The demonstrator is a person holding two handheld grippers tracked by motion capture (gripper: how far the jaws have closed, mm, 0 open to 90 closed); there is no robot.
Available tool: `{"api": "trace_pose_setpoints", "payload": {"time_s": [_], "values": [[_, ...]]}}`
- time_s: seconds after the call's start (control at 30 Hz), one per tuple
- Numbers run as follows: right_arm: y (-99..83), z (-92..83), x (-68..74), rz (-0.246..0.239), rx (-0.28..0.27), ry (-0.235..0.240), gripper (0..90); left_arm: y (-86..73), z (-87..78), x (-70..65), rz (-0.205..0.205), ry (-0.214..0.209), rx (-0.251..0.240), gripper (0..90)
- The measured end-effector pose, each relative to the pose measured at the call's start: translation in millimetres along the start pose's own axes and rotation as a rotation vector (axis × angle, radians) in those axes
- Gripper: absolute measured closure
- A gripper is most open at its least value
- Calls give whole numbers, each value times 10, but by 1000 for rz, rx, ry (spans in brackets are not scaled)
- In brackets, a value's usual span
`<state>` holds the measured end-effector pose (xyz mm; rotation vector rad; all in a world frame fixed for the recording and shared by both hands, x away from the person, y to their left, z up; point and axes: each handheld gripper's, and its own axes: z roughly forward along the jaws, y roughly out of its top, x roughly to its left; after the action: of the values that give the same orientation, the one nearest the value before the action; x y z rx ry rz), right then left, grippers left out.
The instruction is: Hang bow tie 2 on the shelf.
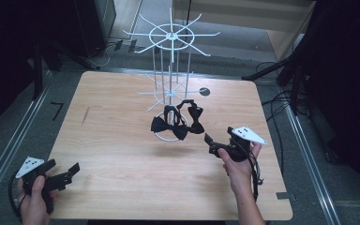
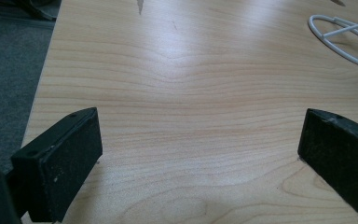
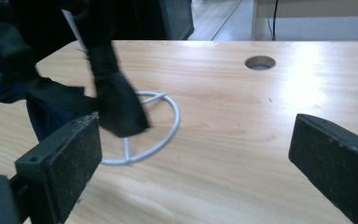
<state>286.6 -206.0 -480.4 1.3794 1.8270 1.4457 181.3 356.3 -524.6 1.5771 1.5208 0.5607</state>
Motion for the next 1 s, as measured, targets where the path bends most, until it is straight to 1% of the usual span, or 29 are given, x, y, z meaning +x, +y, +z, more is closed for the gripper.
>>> {"api": "trace_pose_setpoints", "payload": {"time_s": [0.13, 0.27, 0.37, 0.43, 0.57, 0.6, 0.73, 0.8, 0.87, 1.0], "values": [[-83, -110, -142, 25, -3, -12, 24, 0, 2, -2, 3, 1, 0, 0], [-201, -189, -250, 20, 13, -32, 22, 0, 2, -4, 4, 4, 1, 0], [-297, -247, -323, 32, 24, -37, 22, -1, 3, -8, 2, 5, -1, 0], [-344, -279, -363, 42, 28, -40, 22, -1, 2, -9, 1, 4, -1, 0], [-412, -334, -422, 33, 33, -49, 22, -1, 3, -13, 2, 6, -1, 0], [-425, -352, -431, 37, 37, -53, 22, -1, 3, -12, 2, 6, -1, 0], [-485, -427, -487, 32, 34, -59, 22, -1, 2, -12, 2, 6, -2, 0], [-521, -478, -535, 39, 31, -63, 20, -1, 4, -12, 5, 4, -1, 0], [-548, -530, -583, 57, 27, -70, 18, -1, 3, -13, 8, 4, 1, 0], [-590, -620, -673, 62, 24, -86, 14, 0, 3, -14, 9, 5, 2, 0]]}}
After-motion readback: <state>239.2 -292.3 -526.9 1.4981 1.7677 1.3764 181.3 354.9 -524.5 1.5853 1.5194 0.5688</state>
